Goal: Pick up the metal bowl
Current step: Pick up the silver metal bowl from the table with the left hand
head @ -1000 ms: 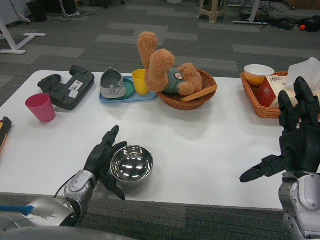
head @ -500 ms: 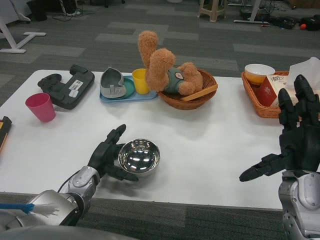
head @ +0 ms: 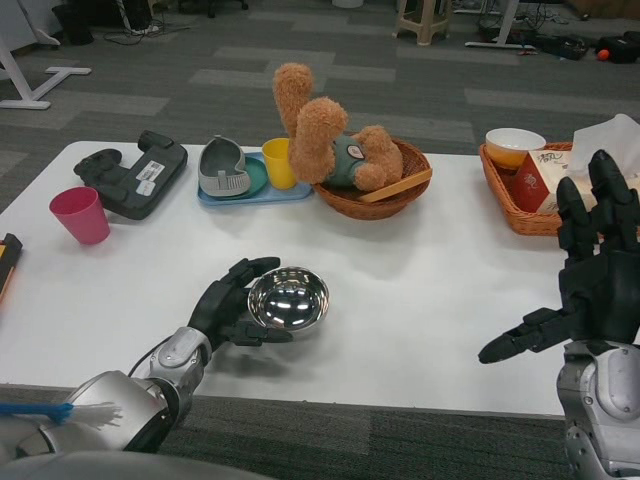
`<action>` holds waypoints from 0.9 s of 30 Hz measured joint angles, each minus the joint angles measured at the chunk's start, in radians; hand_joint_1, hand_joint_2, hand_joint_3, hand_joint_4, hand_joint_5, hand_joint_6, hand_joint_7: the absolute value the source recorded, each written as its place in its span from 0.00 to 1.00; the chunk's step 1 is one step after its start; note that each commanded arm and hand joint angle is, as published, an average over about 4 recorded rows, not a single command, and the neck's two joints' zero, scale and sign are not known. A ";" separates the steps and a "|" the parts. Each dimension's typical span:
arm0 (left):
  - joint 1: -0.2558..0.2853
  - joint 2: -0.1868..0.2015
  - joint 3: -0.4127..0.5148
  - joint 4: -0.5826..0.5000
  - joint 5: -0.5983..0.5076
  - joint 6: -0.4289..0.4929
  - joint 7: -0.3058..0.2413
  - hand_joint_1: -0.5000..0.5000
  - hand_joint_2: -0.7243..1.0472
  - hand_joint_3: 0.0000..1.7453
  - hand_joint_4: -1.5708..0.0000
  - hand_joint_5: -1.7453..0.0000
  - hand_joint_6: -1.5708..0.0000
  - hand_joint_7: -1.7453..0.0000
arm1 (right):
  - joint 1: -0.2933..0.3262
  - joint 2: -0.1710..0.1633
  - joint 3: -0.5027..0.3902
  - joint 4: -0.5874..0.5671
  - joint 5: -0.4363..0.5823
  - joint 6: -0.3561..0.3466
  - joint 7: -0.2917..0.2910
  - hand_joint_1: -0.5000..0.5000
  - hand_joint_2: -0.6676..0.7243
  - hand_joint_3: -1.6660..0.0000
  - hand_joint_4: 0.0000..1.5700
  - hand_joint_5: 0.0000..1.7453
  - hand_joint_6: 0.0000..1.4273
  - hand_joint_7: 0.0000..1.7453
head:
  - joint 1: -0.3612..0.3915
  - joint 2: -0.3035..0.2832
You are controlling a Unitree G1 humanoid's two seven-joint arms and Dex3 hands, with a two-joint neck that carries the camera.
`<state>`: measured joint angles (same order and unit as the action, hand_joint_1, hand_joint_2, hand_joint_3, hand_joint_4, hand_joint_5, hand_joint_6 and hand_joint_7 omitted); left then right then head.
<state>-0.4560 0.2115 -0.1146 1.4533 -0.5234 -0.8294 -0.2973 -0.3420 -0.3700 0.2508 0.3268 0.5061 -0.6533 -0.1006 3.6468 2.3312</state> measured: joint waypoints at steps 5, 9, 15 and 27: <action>-0.004 0.000 -0.002 0.000 0.000 0.009 0.000 0.00 0.85 0.03 0.55 0.12 0.30 0.17 | 0.000 0.000 0.000 0.000 0.000 0.000 0.000 0.33 1.00 1.00 0.00 0.11 0.00 0.12 | 0.000 -0.006; -0.005 -0.001 -0.002 0.000 0.000 0.010 0.000 0.00 0.85 0.01 0.54 0.12 0.30 0.15 | 0.000 0.001 0.001 0.000 0.000 0.000 0.000 0.33 1.00 1.00 0.00 0.11 0.00 0.12 | 0.001 -0.007; -0.005 -0.002 0.000 -0.001 -0.001 0.011 0.000 0.00 0.85 0.00 0.54 0.12 0.31 0.12 | 0.000 0.002 0.003 0.000 0.000 0.000 0.000 0.33 1.00 1.00 0.00 0.11 0.00 0.12 | 0.002 -0.009; 0.010 -0.007 0.045 -0.071 0.004 0.030 0.000 0.00 0.90 0.03 0.62 0.12 0.44 0.08 | 0.000 0.002 0.005 -0.001 0.000 -0.001 0.000 0.33 1.00 1.00 0.00 0.11 0.00 0.12 | 0.005 -0.007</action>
<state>-0.4456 0.2047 -0.0700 1.3827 -0.5197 -0.7993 -0.2974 -0.3419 -0.3679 0.2554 0.3262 0.5065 -0.6539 -0.1006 3.6521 2.3237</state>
